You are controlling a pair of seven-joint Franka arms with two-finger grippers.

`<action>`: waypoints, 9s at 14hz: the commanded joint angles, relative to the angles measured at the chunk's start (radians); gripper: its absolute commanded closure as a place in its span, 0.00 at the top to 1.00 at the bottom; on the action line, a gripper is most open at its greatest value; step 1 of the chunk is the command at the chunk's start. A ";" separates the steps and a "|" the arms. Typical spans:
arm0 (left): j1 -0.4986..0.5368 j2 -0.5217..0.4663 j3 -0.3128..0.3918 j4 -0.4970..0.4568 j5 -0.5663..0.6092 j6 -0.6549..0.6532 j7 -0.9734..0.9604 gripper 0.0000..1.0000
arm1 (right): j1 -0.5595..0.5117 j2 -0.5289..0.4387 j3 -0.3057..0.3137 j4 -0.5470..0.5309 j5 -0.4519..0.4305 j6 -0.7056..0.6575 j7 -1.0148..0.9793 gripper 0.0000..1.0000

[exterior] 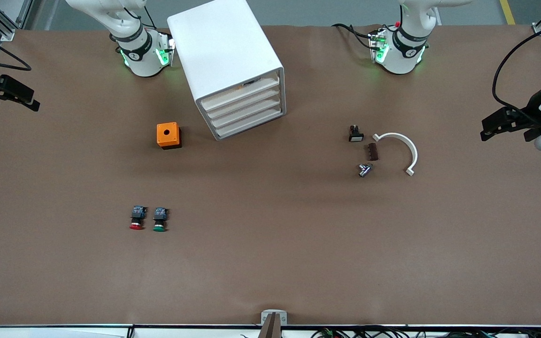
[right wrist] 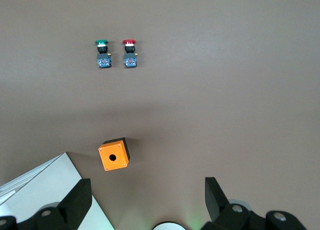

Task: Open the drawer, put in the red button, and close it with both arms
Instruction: 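Reach the left gripper toward the white cabinet's drawer handle, then grasp the drawer handle with the left gripper while the right gripper reaches the red button, then pull the drawer open with the left gripper while the right gripper grasps the button, then lift the red button with the right gripper and carry it toward the drawer, then lower the red button into the open drawer and open the right gripper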

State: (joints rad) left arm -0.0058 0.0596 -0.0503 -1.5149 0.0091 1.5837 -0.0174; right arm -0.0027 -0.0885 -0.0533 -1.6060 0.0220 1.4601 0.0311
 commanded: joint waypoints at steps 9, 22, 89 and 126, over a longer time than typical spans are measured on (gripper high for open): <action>0.040 0.120 -0.002 0.021 0.012 -0.008 -0.015 1.00 | -0.003 -0.010 0.001 -0.006 -0.001 -0.003 -0.008 1.00; -0.267 0.416 -0.010 0.025 -0.001 -0.011 -0.902 1.00 | -0.010 -0.010 -0.003 -0.006 -0.001 -0.009 -0.008 1.00; -0.398 0.921 -0.060 0.120 -1.112 -0.301 -2.235 0.14 | 0.393 0.386 0.020 -0.198 0.171 0.544 0.881 0.00; -0.694 0.727 0.118 0.300 -0.233 0.292 -1.248 1.00 | 0.416 0.394 -0.017 0.096 0.033 0.117 0.657 1.00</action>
State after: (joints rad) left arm -0.6757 0.8264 0.0567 -1.1763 -0.2698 1.8399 -1.2608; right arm 0.4955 0.3122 -0.0808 -1.5565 0.0887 1.6540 0.8857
